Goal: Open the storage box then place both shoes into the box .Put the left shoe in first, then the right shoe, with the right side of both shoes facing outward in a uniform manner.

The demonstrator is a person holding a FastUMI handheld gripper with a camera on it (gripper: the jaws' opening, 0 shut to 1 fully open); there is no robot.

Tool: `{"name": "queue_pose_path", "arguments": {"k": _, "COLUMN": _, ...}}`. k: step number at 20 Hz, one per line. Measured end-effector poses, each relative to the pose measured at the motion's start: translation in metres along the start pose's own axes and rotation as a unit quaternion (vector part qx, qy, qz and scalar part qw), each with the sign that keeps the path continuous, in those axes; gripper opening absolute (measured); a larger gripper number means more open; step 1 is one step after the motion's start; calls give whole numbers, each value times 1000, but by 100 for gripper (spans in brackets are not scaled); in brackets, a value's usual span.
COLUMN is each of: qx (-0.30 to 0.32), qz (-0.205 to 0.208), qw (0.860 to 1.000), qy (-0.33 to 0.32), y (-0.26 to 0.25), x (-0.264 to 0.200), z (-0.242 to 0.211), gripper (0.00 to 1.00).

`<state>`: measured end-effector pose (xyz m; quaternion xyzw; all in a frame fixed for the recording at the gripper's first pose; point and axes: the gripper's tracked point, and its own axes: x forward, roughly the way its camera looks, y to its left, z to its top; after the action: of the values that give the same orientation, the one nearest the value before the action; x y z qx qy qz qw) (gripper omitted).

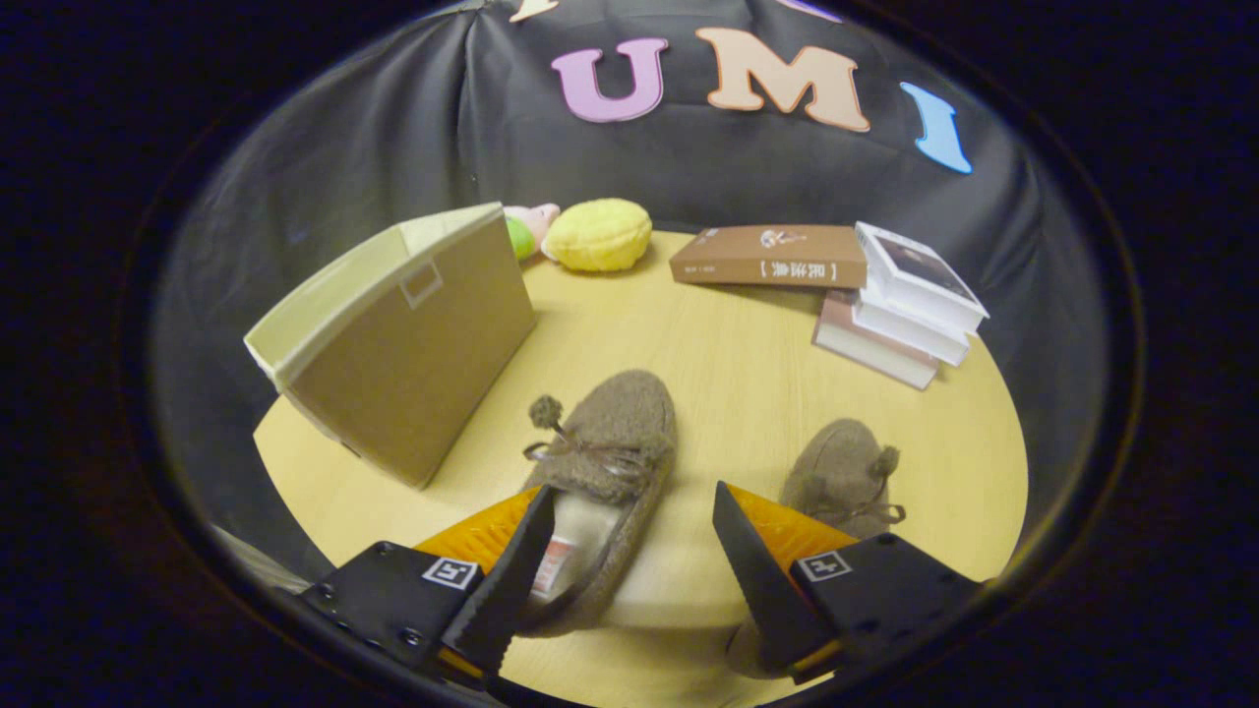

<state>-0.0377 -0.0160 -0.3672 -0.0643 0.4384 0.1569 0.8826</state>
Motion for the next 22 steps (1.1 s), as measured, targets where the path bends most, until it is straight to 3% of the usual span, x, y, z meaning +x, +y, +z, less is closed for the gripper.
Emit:
{"name": "queue_pose_path", "arguments": {"k": 6, "qx": 23, "qz": 39, "qw": 997, "qy": 60, "y": 13, "x": 19, "z": -24, "gripper": 54}}
{"name": "queue_pose_path", "arguments": {"k": 9, "qx": 35, "qz": 21, "qw": 996, "qy": 77, "y": 3, "x": 23, "z": -23, "gripper": 30}}
{"name": "queue_pose_path", "arguments": {"k": 12, "qx": 91, "qz": 20, "qw": 990, "qy": 105, "y": 3, "x": 21, "z": -25, "gripper": 7}}
{"name": "queue_pose_path", "arguments": {"k": 22, "qx": 202, "qz": 17, "qw": 975, "qy": 86, "y": 20, "x": -4, "z": 25, "gripper": 3}}
